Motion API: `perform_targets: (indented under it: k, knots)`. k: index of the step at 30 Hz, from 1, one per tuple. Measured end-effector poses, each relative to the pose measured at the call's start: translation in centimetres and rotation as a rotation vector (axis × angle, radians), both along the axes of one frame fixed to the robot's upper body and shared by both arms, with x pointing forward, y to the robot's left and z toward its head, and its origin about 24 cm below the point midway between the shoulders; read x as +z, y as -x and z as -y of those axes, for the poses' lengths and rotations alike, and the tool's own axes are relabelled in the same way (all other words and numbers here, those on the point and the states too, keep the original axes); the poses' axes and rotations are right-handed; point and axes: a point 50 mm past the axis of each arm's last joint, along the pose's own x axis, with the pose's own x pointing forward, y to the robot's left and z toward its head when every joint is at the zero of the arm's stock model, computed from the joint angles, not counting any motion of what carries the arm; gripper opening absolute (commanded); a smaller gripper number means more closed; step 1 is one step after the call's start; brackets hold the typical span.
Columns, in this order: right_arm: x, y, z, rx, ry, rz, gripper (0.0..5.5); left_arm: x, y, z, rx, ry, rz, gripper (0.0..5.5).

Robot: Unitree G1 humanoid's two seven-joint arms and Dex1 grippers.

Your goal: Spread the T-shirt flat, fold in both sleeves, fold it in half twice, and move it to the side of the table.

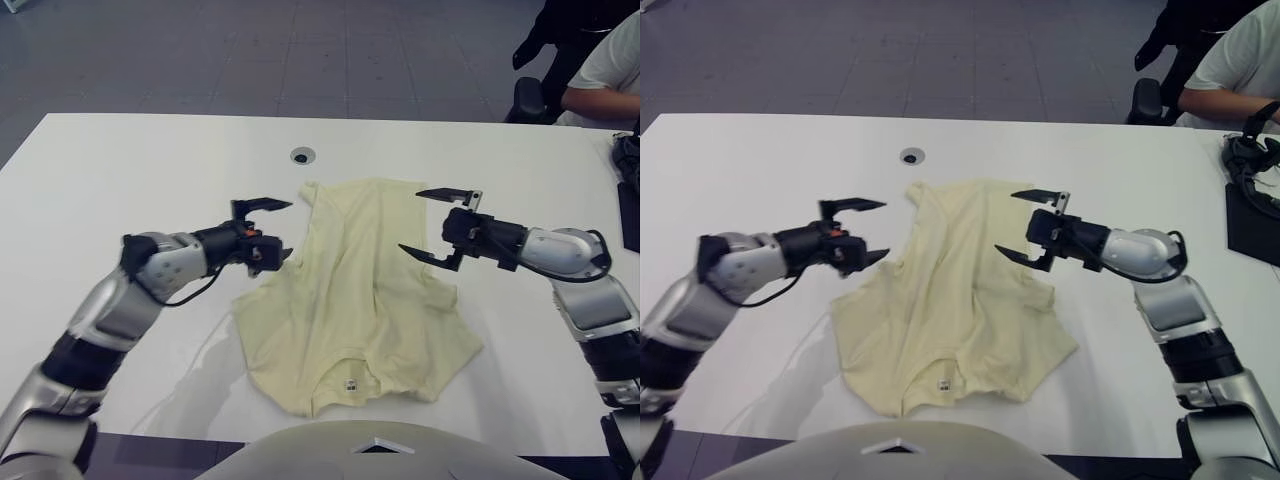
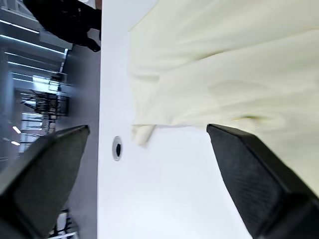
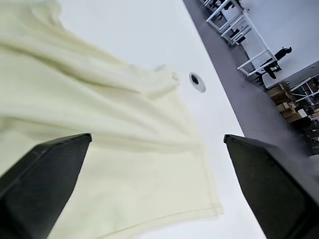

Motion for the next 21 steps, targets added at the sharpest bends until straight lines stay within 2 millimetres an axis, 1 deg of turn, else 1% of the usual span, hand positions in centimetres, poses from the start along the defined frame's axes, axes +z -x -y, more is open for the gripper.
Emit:
perform_targets:
  k: [1, 2, 4, 7, 9, 13, 16, 21]
  knots:
    - [-0.8, -0.5, 0.1, -0.015, 0.057, 0.019, 5.40, -0.7, -1.1, 0.7, 0.006, -0.005, 0.015, 5.27]
    - [-1.6, -1.4, 0.5, -0.043, 0.124, 0.048, 5.40, -1.5, -2.3, 1.4, 0.017, -0.013, 0.027, 5.38]
    - [-2.5, -3.0, 0.9, -0.084, 0.211, 0.097, 5.40, -2.6, -3.9, 2.4, 0.039, -0.015, 0.040, 5.38]
    - [-2.5, -5.1, 0.7, -0.104, 0.259, 0.177, 5.40, -3.7, -5.3, 3.4, 0.062, 0.016, 0.030, 5.38]
    - [-2.7, -5.9, 0.5, -0.119, 0.266, 0.213, 5.40, -4.5, -5.7, 3.5, 0.071, 0.020, 0.012, 5.38]
    - [-2.7, -7.2, 0.5, -0.162, 0.259, 0.257, 5.40, -4.6, -6.3, 3.9, 0.053, 0.015, 0.025, 5.38]
    - [-2.5, -8.1, 0.3, -0.187, 0.240, 0.268, 5.40, -4.8, -6.4, 3.7, 0.042, 0.009, 0.030, 5.38]
    - [-3.1, -8.6, 0.4, -0.196, 0.284, 0.237, 5.40, -4.9, -6.3, 3.4, 0.018, -0.007, 0.043, 5.38]
